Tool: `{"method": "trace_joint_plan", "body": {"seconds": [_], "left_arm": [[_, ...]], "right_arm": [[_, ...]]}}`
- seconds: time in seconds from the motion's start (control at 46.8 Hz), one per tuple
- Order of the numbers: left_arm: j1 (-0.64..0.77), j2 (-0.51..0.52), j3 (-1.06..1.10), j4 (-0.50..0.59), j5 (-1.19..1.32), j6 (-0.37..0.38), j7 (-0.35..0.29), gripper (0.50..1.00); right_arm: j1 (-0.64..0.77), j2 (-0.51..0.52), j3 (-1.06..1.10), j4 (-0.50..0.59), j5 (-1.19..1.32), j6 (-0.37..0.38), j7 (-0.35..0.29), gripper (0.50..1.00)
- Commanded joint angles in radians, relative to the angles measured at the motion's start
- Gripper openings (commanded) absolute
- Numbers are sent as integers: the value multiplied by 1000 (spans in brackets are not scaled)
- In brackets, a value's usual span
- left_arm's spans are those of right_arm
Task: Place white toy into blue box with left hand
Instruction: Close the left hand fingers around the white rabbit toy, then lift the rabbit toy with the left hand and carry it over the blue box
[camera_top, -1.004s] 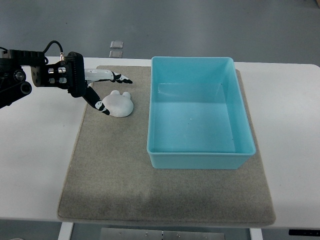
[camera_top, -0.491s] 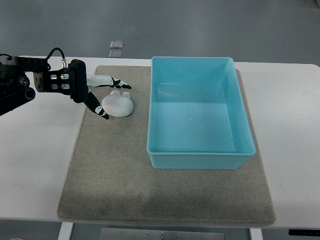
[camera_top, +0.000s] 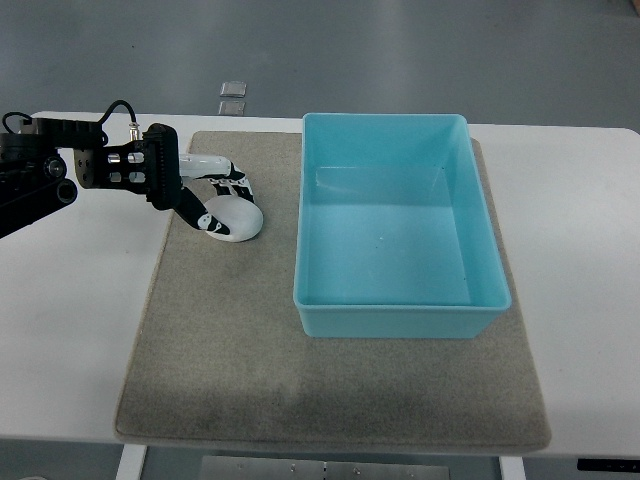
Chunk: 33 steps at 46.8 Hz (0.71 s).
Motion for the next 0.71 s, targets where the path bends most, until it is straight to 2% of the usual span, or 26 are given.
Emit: {"method": "trace_joint_plan", "body": {"seconds": [0.0, 0.363, 0.684], "left_arm": [[-2, 1, -3, 2, 0, 0, 2, 503], [-25, 1, -21, 25, -5, 6, 2, 512], [-107, -4, -38, 22, -9, 137, 2, 521]], "right_arm": [[1, 0, 0, 0, 0, 0, 0, 936], [1, 0, 0, 0, 0, 0, 0, 936], [1, 0, 0, 0, 0, 0, 0, 936]]}}
